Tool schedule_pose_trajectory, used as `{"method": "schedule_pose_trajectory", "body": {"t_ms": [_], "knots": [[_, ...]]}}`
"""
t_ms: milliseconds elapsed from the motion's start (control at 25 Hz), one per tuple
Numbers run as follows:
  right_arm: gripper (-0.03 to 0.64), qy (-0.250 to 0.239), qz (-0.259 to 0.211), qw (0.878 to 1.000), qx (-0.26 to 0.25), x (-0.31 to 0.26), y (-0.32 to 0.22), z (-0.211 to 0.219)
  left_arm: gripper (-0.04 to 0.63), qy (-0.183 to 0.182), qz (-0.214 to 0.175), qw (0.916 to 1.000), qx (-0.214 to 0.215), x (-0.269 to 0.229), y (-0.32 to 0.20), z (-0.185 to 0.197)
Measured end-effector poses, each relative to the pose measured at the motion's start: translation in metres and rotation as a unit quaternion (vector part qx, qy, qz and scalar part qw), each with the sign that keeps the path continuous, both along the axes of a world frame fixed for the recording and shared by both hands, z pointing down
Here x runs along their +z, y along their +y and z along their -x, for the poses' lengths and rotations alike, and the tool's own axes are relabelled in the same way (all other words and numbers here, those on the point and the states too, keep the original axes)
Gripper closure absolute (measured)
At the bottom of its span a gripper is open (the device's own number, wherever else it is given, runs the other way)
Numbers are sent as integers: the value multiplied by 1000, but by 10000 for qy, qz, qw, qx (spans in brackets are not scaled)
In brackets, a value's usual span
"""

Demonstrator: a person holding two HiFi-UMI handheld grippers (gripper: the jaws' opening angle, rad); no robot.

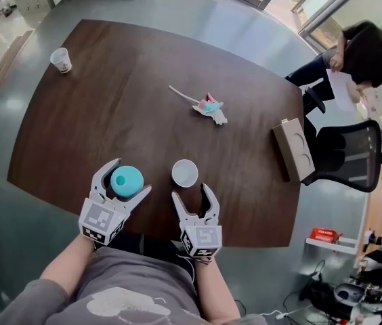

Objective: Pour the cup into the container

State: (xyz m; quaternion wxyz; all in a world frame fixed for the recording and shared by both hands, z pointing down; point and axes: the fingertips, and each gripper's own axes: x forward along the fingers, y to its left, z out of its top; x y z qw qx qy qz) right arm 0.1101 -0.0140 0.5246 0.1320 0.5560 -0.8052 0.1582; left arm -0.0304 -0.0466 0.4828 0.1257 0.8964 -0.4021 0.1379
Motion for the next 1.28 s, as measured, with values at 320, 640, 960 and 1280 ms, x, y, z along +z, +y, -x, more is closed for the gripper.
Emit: {"method": "schedule_pose_trajectory", "body": {"t_ms": [320,640,960,1280], "knots": [[282,60,-61,9998,-199,7,-25,6,164,0,31,10000,-56,5,-8,-3],[282,142,-56,9992,-380,16,-46,17,164,-7,81,9999,-92,9,-13,-2],[282,145,-75,9987,-482,21,-55,23,164,-15,86,9998,-156,11,-18,0],[282,167,-152,9982,-554,21,-63,29,164,-18,119,9998,-176,10,-19,2]]}}
